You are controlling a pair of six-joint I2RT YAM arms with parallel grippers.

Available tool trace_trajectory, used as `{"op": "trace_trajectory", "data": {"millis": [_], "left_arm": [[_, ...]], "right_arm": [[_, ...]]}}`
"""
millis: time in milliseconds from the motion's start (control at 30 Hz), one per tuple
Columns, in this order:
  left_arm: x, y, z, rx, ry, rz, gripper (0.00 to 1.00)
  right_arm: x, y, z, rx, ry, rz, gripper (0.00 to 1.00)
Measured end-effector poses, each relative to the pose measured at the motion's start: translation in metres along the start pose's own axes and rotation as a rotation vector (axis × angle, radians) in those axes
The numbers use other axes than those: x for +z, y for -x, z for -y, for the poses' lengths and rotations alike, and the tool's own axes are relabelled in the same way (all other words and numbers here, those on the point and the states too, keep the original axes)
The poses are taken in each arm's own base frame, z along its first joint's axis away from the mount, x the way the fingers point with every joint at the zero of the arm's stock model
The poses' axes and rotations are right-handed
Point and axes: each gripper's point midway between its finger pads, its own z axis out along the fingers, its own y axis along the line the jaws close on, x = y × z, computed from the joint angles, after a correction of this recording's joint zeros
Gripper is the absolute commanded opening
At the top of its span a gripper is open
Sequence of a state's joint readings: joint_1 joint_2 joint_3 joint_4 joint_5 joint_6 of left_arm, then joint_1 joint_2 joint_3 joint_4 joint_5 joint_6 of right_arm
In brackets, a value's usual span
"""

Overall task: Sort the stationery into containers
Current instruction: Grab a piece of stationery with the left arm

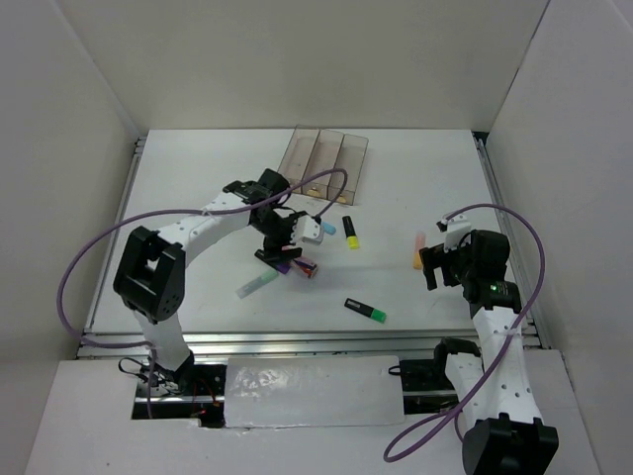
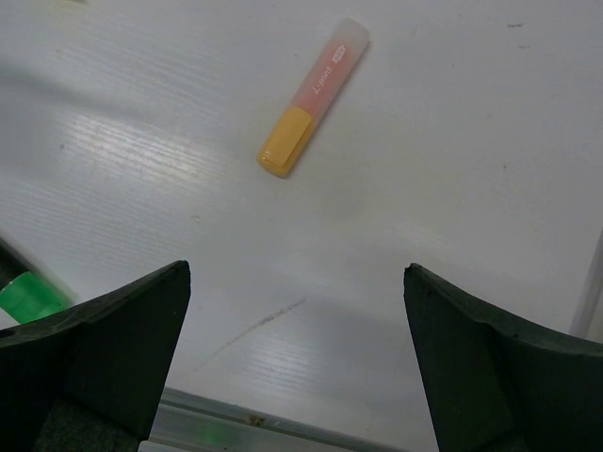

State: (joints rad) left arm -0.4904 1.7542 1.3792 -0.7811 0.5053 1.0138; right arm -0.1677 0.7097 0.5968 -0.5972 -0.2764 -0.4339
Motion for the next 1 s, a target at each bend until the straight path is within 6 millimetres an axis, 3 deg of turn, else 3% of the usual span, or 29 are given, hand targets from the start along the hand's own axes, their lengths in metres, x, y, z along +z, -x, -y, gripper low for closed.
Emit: {"op": "trace_trajectory", "data": {"millis": [233,567,733,833,1000], "left_arm": [[0.035,0.005,0.007,0.094,-0.120,-0.034,0.74],[0.071,-0.012,0.017,0.121,-0.214,-0.102,0.73],[0.082,-0.016,0.011,0.136,-0.194,-0.135,0.64],[0.086,-0.013,-0.001,0.150,-0.142,-0.137,0.55],[0.089,-0.007,-0.015,0.131,-0.078,-0.136,0.21]], "right_arm": [[0.000,-0.002,0.001,0.001,-0.007,-0.007,1.00],[0.001,-0.004,0.002,0.015,-0.008,-0.019,1.00],[0.001,-0.004,0.003,0.017,-0.012,-0.019,1.00],[0.001,-0.003,0.003,0.017,-0.013,-0.017,1.00],[-0.002,-0.002,0.003,0.014,-0.016,-0.011,1.00]]}}
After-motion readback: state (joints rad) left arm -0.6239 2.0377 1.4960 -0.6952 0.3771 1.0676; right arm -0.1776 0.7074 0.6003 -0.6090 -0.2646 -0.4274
